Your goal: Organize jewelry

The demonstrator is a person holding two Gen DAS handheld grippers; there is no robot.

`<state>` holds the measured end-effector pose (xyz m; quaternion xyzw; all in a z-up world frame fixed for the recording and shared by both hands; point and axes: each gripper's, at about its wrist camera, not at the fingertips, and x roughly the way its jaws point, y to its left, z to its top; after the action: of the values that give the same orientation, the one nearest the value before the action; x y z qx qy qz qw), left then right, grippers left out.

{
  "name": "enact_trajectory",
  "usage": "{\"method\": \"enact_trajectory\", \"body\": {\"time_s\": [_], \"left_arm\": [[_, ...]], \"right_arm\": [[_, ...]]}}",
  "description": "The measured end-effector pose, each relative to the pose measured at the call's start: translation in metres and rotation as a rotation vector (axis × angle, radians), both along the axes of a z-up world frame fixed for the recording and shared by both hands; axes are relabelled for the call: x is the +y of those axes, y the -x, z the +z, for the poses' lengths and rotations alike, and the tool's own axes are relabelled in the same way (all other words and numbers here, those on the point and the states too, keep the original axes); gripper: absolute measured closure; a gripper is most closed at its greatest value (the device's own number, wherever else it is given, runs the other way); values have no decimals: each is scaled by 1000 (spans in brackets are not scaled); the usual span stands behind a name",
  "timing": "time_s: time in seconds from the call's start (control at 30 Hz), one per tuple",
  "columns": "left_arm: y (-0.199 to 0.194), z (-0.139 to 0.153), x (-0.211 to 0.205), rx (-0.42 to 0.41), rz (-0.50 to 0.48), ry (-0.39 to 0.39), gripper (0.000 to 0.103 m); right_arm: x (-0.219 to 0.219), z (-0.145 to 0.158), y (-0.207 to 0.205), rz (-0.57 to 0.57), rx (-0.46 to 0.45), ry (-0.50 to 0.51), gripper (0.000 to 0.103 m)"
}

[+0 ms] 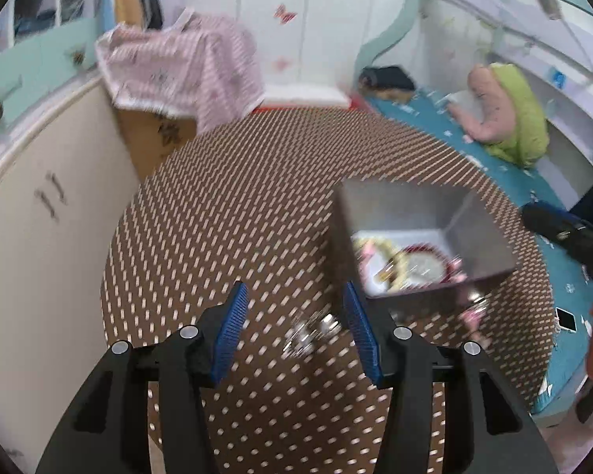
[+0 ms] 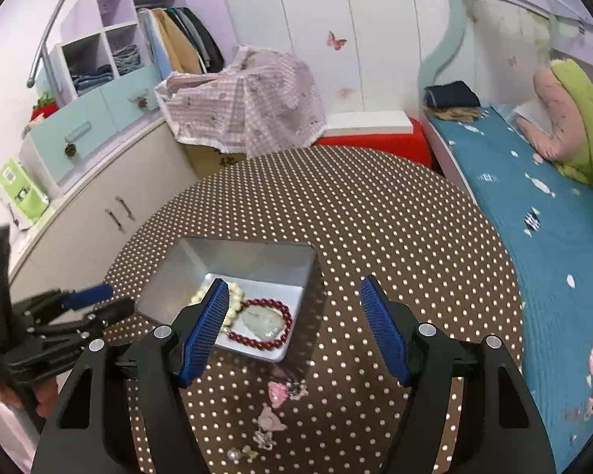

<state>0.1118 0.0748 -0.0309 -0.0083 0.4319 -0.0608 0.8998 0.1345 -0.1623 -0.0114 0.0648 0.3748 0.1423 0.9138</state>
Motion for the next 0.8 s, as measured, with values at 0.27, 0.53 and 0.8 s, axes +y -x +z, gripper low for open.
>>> {"method": "enact_trajectory", "body": {"time_s": [0.27, 0.53, 0.8], "left_arm": [[-6, -42, -8, 104, 14, -64, 60], [-6, -27, -15, 55, 22, -112, 95], [2, 40, -13, -121, 19, -79, 95]], "right_arm": [[5, -17, -1, 7, 43, 20, 36], [3, -19, 0, -1, 46, 33, 36], [-4, -16, 5, -11, 36, 15, 36]]}}
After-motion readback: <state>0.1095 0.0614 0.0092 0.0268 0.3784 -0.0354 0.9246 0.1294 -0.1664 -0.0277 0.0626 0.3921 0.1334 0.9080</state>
